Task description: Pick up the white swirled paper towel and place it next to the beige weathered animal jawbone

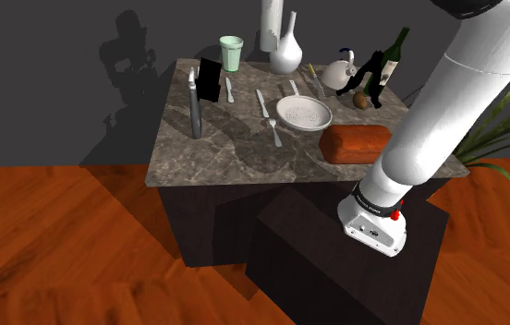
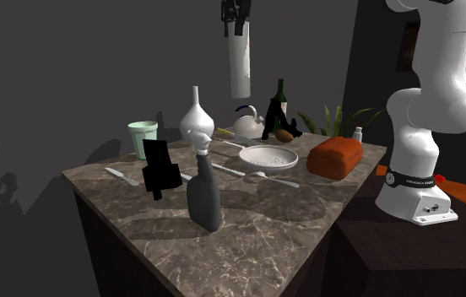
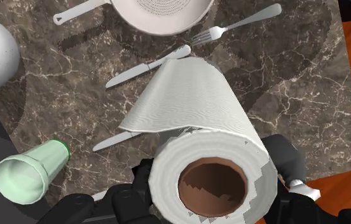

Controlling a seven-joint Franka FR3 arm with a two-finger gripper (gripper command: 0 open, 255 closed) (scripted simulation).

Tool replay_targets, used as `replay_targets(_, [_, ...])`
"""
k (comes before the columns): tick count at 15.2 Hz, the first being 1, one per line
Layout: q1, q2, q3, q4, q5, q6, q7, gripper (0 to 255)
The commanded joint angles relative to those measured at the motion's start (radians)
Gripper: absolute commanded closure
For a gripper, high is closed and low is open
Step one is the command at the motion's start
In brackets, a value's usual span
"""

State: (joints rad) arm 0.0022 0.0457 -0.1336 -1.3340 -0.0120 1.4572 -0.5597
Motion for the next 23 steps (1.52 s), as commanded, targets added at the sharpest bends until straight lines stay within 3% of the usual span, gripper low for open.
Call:
replay_targets(1, [-0.019,-0.064,-0.018,-0.075,-0.005,0.012,-0.039,255])
replay_targets(11, [-0.093,-0.322,-0.106,-0.348,-0.055,0.035,-0.200,255])
replay_targets(23, [-0.184,-0.516,-0.256,-0.486,-0.147,0.004,-0.431,255])
